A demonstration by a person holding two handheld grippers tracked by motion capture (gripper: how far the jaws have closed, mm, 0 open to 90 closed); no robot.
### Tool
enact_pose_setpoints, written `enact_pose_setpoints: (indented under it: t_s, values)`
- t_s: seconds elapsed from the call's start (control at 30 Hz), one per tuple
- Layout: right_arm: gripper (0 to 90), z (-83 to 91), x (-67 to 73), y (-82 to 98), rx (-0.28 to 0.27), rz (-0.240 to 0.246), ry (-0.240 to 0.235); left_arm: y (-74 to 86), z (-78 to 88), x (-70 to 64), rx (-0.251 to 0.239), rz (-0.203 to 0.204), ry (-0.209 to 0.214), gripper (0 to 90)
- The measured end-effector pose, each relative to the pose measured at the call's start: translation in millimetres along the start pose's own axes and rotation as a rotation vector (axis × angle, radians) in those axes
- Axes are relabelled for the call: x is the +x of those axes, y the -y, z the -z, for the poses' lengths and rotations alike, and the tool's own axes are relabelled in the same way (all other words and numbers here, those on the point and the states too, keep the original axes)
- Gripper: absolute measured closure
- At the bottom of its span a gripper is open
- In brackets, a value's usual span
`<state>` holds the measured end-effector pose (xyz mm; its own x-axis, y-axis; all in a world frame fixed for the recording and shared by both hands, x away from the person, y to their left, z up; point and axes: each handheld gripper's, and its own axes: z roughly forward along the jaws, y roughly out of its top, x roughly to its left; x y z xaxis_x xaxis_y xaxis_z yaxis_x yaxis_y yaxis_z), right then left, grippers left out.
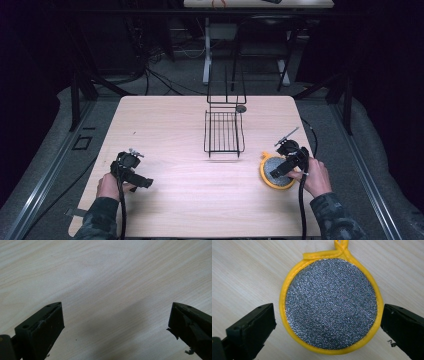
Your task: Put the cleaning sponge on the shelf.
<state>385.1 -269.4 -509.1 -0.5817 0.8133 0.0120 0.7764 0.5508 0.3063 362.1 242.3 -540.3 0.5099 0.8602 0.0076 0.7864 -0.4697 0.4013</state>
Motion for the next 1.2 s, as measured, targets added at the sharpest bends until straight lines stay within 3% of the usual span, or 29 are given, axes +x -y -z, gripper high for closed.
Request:
enact_pose_setpoints:
  t_s: [0.03,0.43,0.67,0.87,1.2]
  values:
    - [0.0,-4.4,0.2,0.3,0.027,-0.005,0.009,-0.5,0.0,-0.2,-0.001,-0.002,0.0,0.1]
    - [0.1,-25.9,-2.4,-1.0,0.089,-0.008,-0.001,-0.9,-1.2,-0.6,0.009,-0.008,0.01,0.1]
    - [1.6,-30.6,0.5,-0.7,0.102,0.007,0.02,-1.2,-3.2,-1.3,0.02,-0.012,0.012,0.1]
    - [7.9,-31.4,1.3,1.1,0.094,0.007,0.019,-0.9,-3.8,-1.3,0.027,-0.01,0.013,0.1]
    - [26.4,-27.9,-0.2,3.8,0.076,-0.003,0.012,-0.8,-4.3,-1.3,0.032,-0.012,0.015,0.1]
